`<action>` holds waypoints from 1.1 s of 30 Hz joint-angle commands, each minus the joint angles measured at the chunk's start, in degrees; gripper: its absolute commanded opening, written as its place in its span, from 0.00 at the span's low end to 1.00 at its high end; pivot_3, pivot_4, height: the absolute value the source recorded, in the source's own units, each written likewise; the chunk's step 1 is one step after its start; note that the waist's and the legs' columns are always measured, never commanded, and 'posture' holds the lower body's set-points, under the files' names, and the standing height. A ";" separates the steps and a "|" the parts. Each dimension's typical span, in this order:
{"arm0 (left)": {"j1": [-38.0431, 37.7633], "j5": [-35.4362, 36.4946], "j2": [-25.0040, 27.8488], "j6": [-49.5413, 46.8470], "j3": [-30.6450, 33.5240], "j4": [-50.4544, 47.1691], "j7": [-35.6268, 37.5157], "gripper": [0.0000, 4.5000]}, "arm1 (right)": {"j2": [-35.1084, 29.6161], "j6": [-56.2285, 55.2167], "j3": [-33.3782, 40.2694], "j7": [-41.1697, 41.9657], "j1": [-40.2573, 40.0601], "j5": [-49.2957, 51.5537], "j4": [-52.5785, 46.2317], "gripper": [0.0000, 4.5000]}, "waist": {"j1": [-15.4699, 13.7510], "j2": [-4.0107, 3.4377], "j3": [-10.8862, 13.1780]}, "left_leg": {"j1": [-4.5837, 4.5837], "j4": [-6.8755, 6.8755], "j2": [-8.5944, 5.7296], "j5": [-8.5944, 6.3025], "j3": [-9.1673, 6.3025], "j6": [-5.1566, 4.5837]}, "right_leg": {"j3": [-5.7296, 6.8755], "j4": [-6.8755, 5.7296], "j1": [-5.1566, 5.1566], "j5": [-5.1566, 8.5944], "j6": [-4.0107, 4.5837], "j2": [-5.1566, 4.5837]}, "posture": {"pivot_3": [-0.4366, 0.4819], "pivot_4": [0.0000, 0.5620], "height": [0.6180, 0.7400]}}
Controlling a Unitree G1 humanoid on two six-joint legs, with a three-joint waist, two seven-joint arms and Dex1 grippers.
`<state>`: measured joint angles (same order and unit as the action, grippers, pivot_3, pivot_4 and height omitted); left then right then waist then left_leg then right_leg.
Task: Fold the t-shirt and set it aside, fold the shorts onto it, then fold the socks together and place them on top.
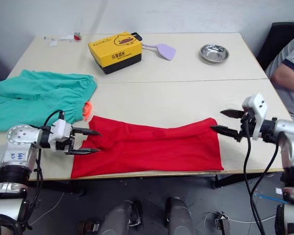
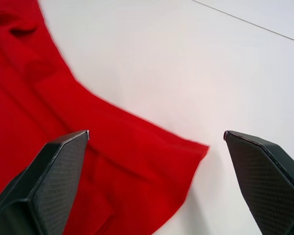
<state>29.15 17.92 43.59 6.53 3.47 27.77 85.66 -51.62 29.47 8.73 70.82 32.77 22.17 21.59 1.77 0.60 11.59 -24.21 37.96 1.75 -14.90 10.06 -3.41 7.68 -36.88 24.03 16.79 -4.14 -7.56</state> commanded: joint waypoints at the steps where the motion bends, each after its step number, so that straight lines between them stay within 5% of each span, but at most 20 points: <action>1: 0.41 4.23 1.24 -11.88 1.32 -7.16 -2.39 1.00 | -2.16 9.93 -3.48 0.34 5.20 -1.14 3.98 1.00 | -0.10 0.00 0.00 | -0.01 0.00 0.00 0.00 0.00 0.00 | -0.01 0.01 0.00 0.00 0.00 0.00 | 0.48 0.27 1.00; 13: 0.11 3.53 -3.73 -31.19 -0.52 -16.63 -19.47 1.00 | 0.92 17.90 -9.75 -0.12 16.08 -4.92 15.55 1.00 | 0.01 -0.03 0.02 | -0.05 -0.01 -0.02 -0.01 0.05 0.04 | -0.03 0.03 0.01 0.00 0.00 0.04 | 0.48 0.27 1.00; 23: -2.15 0.79 -6.57 -39.04 -4.43 -25.87 -29.64 1.00 | 5.56 -21.66 3.97 10.05 -0.07 3.44 -2.35 1.00 | -0.36 -0.02 0.02 | -0.03 -0.04 -0.04 -0.01 0.11 0.04 | 0.01 0.08 -0.08 -0.01 -0.10 0.12 | 0.48 0.27 1.00; 30: -2.58 0.47 -6.68 -42.11 -5.97 -26.68 -31.33 1.00 | 7.76 -29.08 3.74 10.33 -7.44 4.41 -8.90 1.00 | -0.15 -0.03 0.02 | 0.13 -0.02 -0.03 -0.03 0.07 0.10 | -0.03 0.06 -0.19 0.02 -0.15 0.10 | 0.48 0.27 1.00; 33: -2.07 0.81 -6.90 -42.20 -6.21 -26.30 -31.05 0.86 | 8.08 -29.91 3.17 9.91 -9.15 4.17 -9.61 1.00 | -0.21 -0.02 0.02 | 0.13 -0.02 -0.01 -0.09 0.04 0.22 | -0.02 0.05 -0.19 0.02 -0.14 0.11 | 0.48 0.27 1.00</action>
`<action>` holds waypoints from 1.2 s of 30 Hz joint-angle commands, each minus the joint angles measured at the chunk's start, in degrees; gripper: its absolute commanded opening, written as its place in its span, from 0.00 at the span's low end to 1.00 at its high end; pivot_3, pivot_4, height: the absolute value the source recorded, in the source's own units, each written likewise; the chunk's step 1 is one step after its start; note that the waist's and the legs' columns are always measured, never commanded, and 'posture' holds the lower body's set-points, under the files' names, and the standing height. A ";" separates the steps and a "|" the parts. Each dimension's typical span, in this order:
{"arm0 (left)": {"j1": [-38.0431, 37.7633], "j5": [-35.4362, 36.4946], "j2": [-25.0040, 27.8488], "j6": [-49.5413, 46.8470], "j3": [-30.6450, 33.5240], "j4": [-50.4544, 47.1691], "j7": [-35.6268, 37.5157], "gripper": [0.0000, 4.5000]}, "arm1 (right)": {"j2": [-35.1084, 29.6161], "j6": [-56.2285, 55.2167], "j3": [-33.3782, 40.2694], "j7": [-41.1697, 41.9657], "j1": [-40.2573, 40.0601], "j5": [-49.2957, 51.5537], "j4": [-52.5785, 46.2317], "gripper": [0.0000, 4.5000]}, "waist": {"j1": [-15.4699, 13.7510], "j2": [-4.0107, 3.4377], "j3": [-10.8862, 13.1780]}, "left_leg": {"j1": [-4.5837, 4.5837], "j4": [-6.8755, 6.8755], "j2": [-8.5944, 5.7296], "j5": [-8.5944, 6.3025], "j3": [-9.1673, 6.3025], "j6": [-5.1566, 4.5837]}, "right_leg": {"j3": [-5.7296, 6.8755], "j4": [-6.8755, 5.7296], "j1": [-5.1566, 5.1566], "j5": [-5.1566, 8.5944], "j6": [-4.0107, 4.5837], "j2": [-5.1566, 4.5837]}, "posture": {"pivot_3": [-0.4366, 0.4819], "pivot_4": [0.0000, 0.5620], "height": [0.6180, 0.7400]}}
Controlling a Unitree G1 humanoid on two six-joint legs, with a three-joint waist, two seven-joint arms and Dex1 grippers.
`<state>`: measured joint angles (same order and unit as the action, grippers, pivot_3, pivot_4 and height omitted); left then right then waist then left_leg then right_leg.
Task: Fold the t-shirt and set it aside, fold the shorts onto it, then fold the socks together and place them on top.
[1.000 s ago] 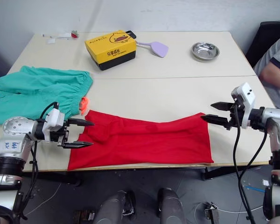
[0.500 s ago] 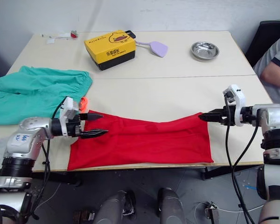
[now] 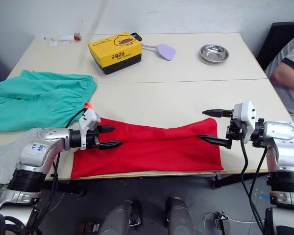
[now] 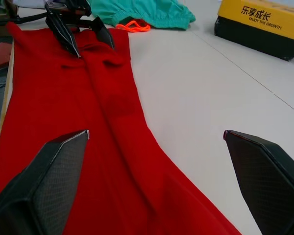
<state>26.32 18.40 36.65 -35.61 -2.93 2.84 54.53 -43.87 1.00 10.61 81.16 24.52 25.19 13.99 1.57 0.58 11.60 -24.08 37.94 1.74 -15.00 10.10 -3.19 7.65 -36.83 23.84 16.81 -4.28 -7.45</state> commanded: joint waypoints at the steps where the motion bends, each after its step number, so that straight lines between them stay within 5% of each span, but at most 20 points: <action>1: 0.86 0.43 0.30 -0.17 0.07 -1.32 0.47 0.80 | 0.33 -1.27 1.27 -0.58 -1.25 1.36 -2.33 1.00 | -0.02 0.00 0.00 | 0.00 0.00 0.00 0.00 -0.01 -0.01 | 0.00 0.01 0.00 0.00 0.00 0.00 | 0.48 0.27 1.00; 3: 0.71 0.50 0.95 -0.04 0.02 -1.30 1.28 0.72 | 0.43 -0.99 1.49 -0.78 -1.74 2.04 -3.04 1.00 | -0.04 0.00 0.00 | 0.00 0.00 -0.01 0.03 -0.01 -0.06 | 0.00 0.02 -0.01 0.00 0.01 -0.01 | 0.48 0.27 1.00; 13: 1.03 0.32 2.51 7.17 0.04 1.17 7.77 0.03 | 0.49 -3.39 0.66 1.44 -3.75 3.97 -6.84 1.00 | -0.05 0.00 0.00 | 0.00 0.00 -0.01 -0.04 -0.03 0.05 | 0.00 0.05 -0.01 0.00 0.01 -0.04 | 0.48 0.27 1.00; 30: 0.55 -5.57 5.74 48.75 -2.05 13.93 27.89 0.03 | 0.76 -5.36 0.54 0.14 -7.22 3.11 -5.55 1.00 | -0.01 -0.01 0.00 | -0.02 -0.01 0.00 -0.13 -0.08 0.15 | 0.04 0.17 0.00 0.01 0.03 -0.08 | 0.48 0.27 1.00; 36: 1.45 -6.48 4.89 47.54 -2.63 15.29 26.35 0.03 | 0.97 -6.43 0.35 -2.23 -7.94 1.36 -4.14 1.00 | -0.01 -0.01 0.00 | -0.03 -0.02 -0.01 -0.15 -0.08 0.11 | 0.05 0.19 0.00 0.00 0.03 -0.09 | 0.48 0.27 1.00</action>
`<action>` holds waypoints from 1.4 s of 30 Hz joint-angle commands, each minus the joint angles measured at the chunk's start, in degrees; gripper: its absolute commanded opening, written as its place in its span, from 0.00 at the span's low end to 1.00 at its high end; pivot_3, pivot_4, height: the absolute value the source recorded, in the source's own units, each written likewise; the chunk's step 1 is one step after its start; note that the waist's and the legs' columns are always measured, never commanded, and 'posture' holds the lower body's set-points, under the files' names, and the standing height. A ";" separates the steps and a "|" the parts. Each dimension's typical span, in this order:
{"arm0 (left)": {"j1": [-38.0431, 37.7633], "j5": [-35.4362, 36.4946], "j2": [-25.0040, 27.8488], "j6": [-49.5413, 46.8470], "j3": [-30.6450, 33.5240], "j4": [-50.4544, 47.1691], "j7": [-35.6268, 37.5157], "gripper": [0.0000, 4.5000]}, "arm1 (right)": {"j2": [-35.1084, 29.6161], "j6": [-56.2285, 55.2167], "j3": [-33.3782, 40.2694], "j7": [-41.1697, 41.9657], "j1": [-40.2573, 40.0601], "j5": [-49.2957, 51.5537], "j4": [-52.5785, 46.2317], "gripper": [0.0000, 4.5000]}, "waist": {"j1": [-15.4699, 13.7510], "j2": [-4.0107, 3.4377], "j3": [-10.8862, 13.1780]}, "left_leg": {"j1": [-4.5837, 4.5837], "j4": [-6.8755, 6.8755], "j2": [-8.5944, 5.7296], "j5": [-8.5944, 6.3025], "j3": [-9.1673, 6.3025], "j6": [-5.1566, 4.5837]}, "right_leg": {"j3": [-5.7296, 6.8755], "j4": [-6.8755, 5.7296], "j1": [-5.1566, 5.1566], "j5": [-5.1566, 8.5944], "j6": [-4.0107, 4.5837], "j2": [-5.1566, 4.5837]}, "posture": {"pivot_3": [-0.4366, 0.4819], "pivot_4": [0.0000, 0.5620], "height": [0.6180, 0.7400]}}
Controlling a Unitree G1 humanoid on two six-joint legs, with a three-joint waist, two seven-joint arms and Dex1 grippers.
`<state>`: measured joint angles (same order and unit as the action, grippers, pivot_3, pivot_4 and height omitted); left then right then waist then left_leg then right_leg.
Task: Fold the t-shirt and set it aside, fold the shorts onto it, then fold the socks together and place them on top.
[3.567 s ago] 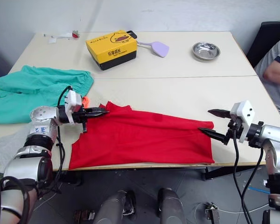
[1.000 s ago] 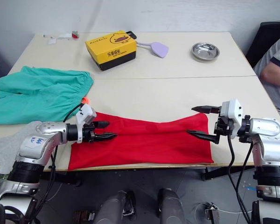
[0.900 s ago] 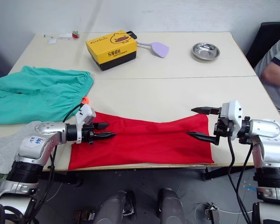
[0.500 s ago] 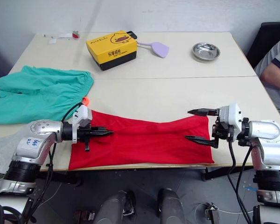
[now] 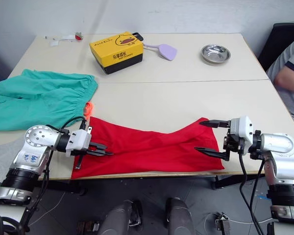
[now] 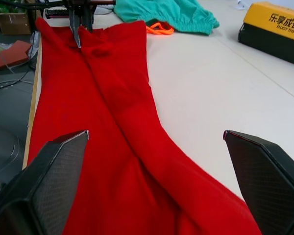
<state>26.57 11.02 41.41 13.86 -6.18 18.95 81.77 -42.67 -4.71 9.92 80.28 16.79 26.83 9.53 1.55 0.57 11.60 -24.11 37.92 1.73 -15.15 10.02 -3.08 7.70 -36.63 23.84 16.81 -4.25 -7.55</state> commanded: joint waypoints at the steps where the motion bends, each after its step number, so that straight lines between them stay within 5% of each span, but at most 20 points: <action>1: 1.16 1.45 -0.09 -3.14 1.01 -1.24 -1.36 0.03 | -0.32 -0.64 1.00 -1.62 -0.18 -0.51 0.46 1.00 | 0.00 0.00 0.00 | 0.00 0.00 0.00 0.00 0.00 0.00 | 0.00 0.00 0.00 0.00 0.00 0.00 | 0.48 0.27 1.00; 8: -1.26 8.58 1.68 -12.04 4.20 -6.95 1.06 0.44 | -5.85 19.82 1.37 -2.45 4.27 4.69 1.11 1.00 | 0.03 -0.04 0.02 | 0.00 0.00 0.00 0.10 -0.02 -0.20 | -0.01 -0.01 -0.01 0.00 0.00 -0.03 | 0.48 0.27 1.00; 16: -2.21 18.59 0.68 -26.16 8.92 -13.84 -1.16 0.99 | -9.14 39.23 -7.72 -10.74 21.64 -4.79 13.26 1.00 | 0.25 -0.10 0.05 | -0.02 -0.01 0.02 0.06 -0.05 -0.11 | 0.00 0.01 0.03 0.02 0.03 -0.03 | 0.48 0.27 1.00; 23: -4.43 20.82 -4.38 -29.32 12.00 -15.25 -8.51 0.99 | -4.43 50.17 -15.74 -12.70 36.70 -11.51 27.65 1.00 | 0.31 -0.11 0.05 | -0.12 -0.04 0.02 0.09 -0.02 -0.14 | 0.00 0.04 0.11 0.02 0.04 0.00 | 0.48 0.27 1.00; 30: -7.36 20.77 -4.31 -28.70 12.45 -17.71 -9.88 0.99 | -1.50 49.29 -18.94 -11.11 40.55 -15.86 34.39 1.00 | 0.18 -0.11 0.05 | -0.15 -0.07 -0.03 0.11 0.06 -0.22 | -0.01 0.09 0.11 0.02 0.03 0.01 | 0.48 0.27 1.00; 33: -8.09 20.64 -4.15 -28.43 12.51 -18.12 -9.95 1.00 | -0.42 47.04 -18.09 -11.13 40.88 -16.32 35.26 0.87 | 0.25 -0.11 0.05 | -0.15 -0.07 -0.02 0.06 0.05 -0.13 | 0.00 0.09 0.11 0.01 0.02 0.02 | 0.48 0.27 1.00; 42: -7.89 20.36 -4.56 -27.70 11.96 -17.86 -9.89 1.00 | -0.14 41.61 -16.17 -9.19 39.94 -16.08 35.50 0.24 | 0.34 -0.11 0.05 | -0.15 -0.10 -0.01 0.06 0.08 -0.10 | -0.01 0.08 0.12 0.01 0.02 0.07 | 0.48 0.27 1.00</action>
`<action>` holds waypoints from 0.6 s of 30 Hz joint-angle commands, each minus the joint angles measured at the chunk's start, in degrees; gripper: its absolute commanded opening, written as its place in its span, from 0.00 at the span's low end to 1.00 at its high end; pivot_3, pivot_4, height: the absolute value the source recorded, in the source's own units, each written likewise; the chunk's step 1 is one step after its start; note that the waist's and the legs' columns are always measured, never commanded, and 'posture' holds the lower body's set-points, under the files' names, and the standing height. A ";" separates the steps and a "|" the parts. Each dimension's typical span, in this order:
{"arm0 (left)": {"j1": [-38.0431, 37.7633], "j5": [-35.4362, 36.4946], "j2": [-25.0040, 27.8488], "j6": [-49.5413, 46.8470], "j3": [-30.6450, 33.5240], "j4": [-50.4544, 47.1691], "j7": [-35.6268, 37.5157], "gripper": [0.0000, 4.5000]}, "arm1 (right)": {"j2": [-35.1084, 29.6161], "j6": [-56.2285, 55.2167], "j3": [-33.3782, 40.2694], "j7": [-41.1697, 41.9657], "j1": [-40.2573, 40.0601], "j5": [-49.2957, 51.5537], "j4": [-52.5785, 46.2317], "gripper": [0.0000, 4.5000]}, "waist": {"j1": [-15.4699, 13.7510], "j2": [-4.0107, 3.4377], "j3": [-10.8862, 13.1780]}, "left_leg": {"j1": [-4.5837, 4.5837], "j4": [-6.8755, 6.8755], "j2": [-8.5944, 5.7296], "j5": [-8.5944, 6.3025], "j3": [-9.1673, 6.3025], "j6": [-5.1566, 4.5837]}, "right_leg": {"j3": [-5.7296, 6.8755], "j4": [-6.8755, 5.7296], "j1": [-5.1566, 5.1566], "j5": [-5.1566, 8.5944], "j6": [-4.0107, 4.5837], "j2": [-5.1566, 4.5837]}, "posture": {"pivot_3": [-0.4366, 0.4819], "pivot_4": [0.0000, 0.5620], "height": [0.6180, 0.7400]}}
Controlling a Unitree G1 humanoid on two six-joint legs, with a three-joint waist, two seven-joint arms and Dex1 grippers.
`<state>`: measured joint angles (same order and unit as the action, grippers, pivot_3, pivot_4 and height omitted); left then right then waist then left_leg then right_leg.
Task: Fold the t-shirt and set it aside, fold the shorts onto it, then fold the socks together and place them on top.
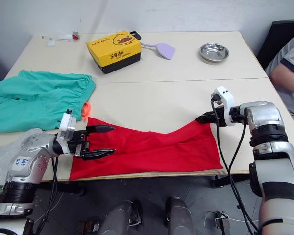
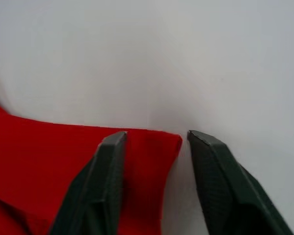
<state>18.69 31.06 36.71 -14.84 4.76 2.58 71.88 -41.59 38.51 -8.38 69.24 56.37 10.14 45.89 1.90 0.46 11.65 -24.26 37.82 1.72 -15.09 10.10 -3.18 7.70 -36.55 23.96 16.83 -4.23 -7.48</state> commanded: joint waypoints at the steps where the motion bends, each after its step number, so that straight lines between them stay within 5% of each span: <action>1: 0.07 0.22 0.13 1.10 0.90 -1.33 0.03 1.00 | -1.31 -4.21 3.23 2.90 -0.37 1.51 -2.01 0.16 | -0.01 0.00 0.00 | 0.00 0.00 0.00 0.00 0.00 0.00 | 0.00 0.00 0.00 0.00 0.00 0.00 | 0.48 0.27 1.00; 3: 0.17 0.00 0.08 1.31 0.68 -1.03 0.06 1.00 | -1.71 -6.58 4.85 4.62 -1.53 2.90 -4.14 0.01 | -0.05 0.00 0.00 | 0.00 0.00 0.00 0.00 0.00 0.01 | 0.00 0.00 0.00 0.00 0.00 0.00 | 0.48 0.27 1.00; 13: 0.57 -1.83 -0.38 2.60 -0.07 0.79 -0.61 1.00 | -5.70 -14.71 12.96 14.11 -13.63 10.26 -18.73 0.01 | -0.29 0.00 0.00 | 0.01 -0.01 -0.01 -0.03 -0.01 0.01 | 0.02 0.04 -0.03 -0.01 -0.02 -0.01 | 0.48 0.27 1.00; 18: 0.61 -2.23 -0.80 3.11 -0.34 1.52 -0.41 1.00 | -6.56 -14.43 12.87 8.44 -15.53 7.44 -18.04 0.01 | -0.05 0.00 0.00 | 0.06 -0.01 0.00 -0.04 0.00 0.03 | 0.01 0.03 -0.05 -0.01 -0.02 0.00 | 0.48 0.27 1.00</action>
<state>19.07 28.80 36.26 -12.71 4.05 4.81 71.32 -47.40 23.45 2.76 80.17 39.60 17.78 28.26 1.85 0.46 11.65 -24.19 37.81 1.73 -15.15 10.10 -3.09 7.70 -36.53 23.92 16.82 -4.25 -7.49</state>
